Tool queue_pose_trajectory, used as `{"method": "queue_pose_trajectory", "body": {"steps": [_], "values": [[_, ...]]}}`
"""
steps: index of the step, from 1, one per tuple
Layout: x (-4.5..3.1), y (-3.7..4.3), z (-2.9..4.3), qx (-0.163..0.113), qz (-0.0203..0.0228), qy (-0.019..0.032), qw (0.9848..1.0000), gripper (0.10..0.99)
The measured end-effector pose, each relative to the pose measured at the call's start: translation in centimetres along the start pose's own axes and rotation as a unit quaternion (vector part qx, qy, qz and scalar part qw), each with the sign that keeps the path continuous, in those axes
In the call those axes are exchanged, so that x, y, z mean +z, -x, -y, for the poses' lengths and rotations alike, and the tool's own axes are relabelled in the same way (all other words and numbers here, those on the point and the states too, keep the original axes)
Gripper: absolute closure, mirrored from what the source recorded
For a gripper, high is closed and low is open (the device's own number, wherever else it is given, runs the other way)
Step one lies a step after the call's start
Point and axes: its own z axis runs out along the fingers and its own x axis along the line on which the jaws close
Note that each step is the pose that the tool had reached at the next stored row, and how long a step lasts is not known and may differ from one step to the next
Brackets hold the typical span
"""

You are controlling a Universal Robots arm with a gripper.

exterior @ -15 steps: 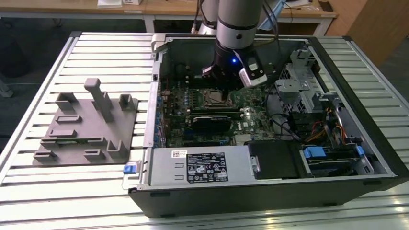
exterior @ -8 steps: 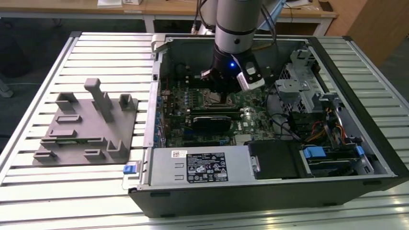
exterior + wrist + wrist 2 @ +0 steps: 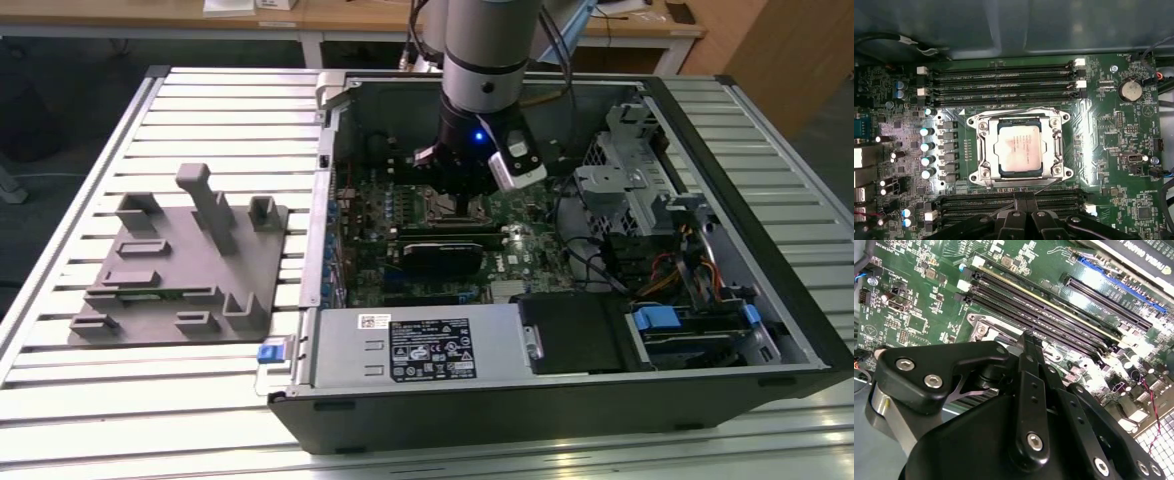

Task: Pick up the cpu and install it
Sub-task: 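Install the second cpu locking lever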

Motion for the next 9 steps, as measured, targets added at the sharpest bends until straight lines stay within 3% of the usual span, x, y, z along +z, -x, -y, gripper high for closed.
{"method": "queue_pose_trajectory", "body": {"steps": [9], "values": [[0.05, -0.05, 0.17, 0.0, 0.0, 0.0, 1.0, 0.98]]}}
